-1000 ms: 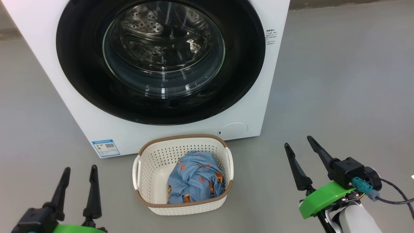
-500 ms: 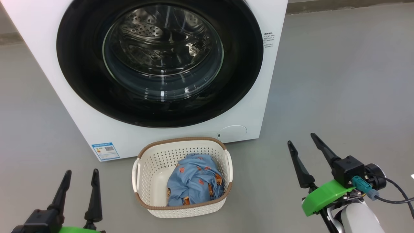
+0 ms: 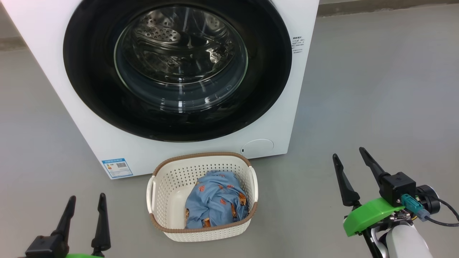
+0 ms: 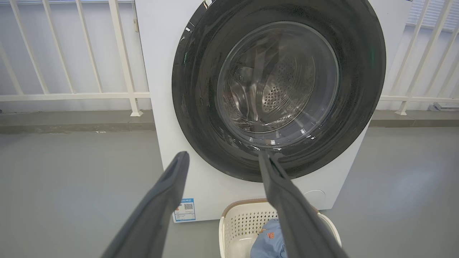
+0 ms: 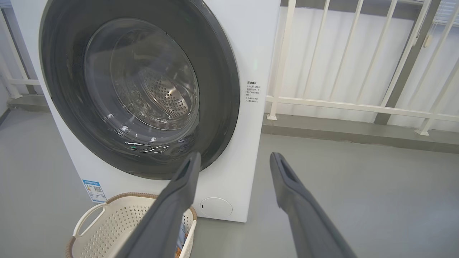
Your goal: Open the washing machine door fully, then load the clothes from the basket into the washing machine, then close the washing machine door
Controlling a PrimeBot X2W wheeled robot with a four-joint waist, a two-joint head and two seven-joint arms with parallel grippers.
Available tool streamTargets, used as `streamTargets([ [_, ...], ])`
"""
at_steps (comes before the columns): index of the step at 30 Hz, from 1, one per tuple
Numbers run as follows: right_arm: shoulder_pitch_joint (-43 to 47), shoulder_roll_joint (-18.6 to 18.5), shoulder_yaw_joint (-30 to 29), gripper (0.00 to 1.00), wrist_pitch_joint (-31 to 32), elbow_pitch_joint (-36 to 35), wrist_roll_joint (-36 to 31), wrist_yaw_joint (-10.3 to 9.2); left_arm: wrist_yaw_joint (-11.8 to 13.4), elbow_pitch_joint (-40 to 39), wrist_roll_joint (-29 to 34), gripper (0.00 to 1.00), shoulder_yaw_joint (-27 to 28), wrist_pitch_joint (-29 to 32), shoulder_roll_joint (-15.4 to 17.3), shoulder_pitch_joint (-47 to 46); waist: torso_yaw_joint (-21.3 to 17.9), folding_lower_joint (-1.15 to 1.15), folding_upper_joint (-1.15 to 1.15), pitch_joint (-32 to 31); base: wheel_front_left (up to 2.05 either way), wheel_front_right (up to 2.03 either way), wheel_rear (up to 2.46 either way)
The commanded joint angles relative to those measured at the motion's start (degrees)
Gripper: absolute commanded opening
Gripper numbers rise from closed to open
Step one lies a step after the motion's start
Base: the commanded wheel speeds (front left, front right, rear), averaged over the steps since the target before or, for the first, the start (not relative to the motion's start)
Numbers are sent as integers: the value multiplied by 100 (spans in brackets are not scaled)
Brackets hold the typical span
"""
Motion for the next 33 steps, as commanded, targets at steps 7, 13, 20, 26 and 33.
streamTargets([
  [7,-87,62,-52,100,-69,-94,-63,-8,48,-71,51,100,229,-47,77,-115,-6,0,0,17,0,0,0],
  [13,-97,69,-119,100,-69,-2,187,-8,81,-44,70,100,268,-47,60,-121,1,0,0,4,0,0,0],
  [20,-116,70,-80,100,-69,125,500,-8,85,17,71,100,287,-47,46,-117,18,0,0,-9,0,0,0],
  [26,-144,70,-58,100,-69,194,612,-8,79,54,52,100,303,-47,36,-120,30,0,0,-11,0,0,0],
  [33,-153,70,-71,100,-69,222,695,-8,69,64,7,100,331,-47,26,-131,28,0,0,-8,0,0,0],
])
